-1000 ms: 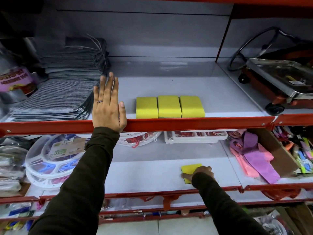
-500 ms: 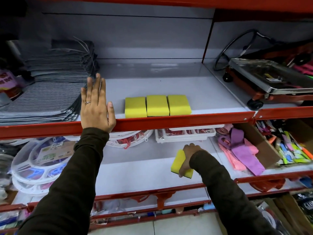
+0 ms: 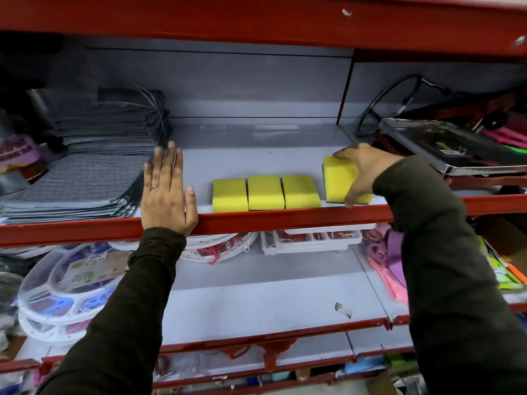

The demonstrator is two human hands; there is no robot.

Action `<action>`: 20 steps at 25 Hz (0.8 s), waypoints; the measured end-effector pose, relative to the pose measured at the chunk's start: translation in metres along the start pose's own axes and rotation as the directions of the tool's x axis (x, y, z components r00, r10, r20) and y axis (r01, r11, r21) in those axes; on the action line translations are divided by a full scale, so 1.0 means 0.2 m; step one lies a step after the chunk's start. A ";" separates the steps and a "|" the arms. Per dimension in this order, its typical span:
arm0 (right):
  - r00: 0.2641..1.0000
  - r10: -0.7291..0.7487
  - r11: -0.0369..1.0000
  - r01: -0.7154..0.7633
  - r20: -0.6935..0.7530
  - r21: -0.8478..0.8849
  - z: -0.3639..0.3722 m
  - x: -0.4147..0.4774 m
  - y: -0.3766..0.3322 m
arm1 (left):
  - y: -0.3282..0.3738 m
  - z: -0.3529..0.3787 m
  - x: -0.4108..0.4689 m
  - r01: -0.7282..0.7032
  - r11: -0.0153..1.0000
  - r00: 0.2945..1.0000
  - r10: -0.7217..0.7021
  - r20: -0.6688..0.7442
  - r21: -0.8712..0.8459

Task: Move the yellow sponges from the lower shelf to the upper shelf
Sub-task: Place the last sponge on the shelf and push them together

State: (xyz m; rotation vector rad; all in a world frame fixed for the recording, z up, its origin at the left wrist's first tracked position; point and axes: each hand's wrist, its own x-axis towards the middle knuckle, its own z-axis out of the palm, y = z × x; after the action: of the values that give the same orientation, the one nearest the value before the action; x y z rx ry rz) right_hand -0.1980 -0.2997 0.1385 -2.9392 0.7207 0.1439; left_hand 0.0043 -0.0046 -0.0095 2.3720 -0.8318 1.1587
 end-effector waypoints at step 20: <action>0.903 -0.403 0.876 0.427 -0.145 0.223 0.36 -0.05 -0.26 | 0.13 -0.10 -0.01 -0.248 0.955 0.914 0.286 0.286 -0.162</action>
State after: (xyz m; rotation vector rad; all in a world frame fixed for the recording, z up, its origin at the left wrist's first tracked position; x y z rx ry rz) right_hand -0.1867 -0.2409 0.0732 -2.7864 0.0865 -0.1178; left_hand -0.0249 -0.0123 0.0019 2.4227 -1.3291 0.8083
